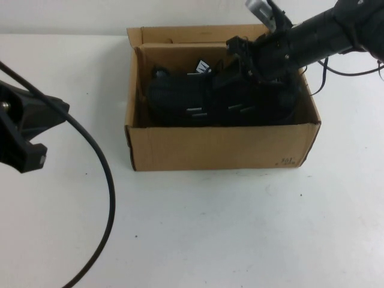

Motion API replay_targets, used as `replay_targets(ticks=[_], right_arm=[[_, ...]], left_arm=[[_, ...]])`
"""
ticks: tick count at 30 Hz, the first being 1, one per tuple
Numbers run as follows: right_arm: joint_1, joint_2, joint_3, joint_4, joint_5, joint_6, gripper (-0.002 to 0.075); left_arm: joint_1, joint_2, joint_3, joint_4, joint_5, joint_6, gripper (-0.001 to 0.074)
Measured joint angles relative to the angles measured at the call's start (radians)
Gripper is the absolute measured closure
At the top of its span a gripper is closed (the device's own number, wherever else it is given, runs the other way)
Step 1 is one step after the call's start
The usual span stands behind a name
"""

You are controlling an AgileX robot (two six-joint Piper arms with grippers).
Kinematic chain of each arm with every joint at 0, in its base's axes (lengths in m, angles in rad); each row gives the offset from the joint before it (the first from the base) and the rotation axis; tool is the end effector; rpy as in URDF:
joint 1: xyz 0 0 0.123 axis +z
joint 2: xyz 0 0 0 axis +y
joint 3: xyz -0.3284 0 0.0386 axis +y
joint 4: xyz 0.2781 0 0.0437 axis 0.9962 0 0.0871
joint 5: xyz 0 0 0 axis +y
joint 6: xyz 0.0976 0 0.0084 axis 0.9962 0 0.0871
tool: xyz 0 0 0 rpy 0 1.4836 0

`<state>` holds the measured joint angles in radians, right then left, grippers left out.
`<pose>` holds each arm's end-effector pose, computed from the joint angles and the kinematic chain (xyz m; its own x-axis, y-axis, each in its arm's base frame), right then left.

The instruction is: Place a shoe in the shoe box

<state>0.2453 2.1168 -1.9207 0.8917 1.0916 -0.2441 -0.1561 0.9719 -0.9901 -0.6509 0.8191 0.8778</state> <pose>0.4915 0.1928 0.3131 -0.9275 -0.0298 -0.3727 -0.3037 0.6416 0.7043 0.1873 -0.0734 0.4151 -0.3199 0.4023 -0.8578 0.6774 0.7301 0.0898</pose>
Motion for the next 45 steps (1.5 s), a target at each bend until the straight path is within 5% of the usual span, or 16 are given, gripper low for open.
replay_targets(ticks=[11,14,18,22,29,36,45], right_arm=[[0.025,0.052,-0.008,-0.011,0.049,-0.015,0.0713],[0.031,0.057,-0.008,-0.011,0.051,-0.015,0.0625],[0.029,0.042,-0.012,-0.035,0.038,-0.017,0.0412],[0.01,-0.006,-0.073,-0.154,0.043,-0.001,0.0354],[-0.001,-0.15,-0.146,-0.404,0.075,0.073,0.0391],[-0.001,-0.366,-0.149,-0.479,0.084,0.063,0.0693],[-0.001,-0.646,-0.151,-0.53,0.1,-0.006,0.074]], left_arm=[[0.0,0.0,0.0,0.0,0.0,-0.004,0.0736],[0.0,0.0,0.0,0.0,0.0,-0.012,0.0736],[0.0,0.0,0.0,0.0,0.0,-0.027,0.0736],[0.0,0.0,0.0,0.0,0.005,-0.034,0.0736],[0.0,-0.001,0.0,0.0,0.016,-0.038,0.0736],[0.0,-0.041,0.0,-0.005,0.031,-0.018,0.0736],[0.0,-0.25,0.0,0.089,0.052,0.097,0.0736]])
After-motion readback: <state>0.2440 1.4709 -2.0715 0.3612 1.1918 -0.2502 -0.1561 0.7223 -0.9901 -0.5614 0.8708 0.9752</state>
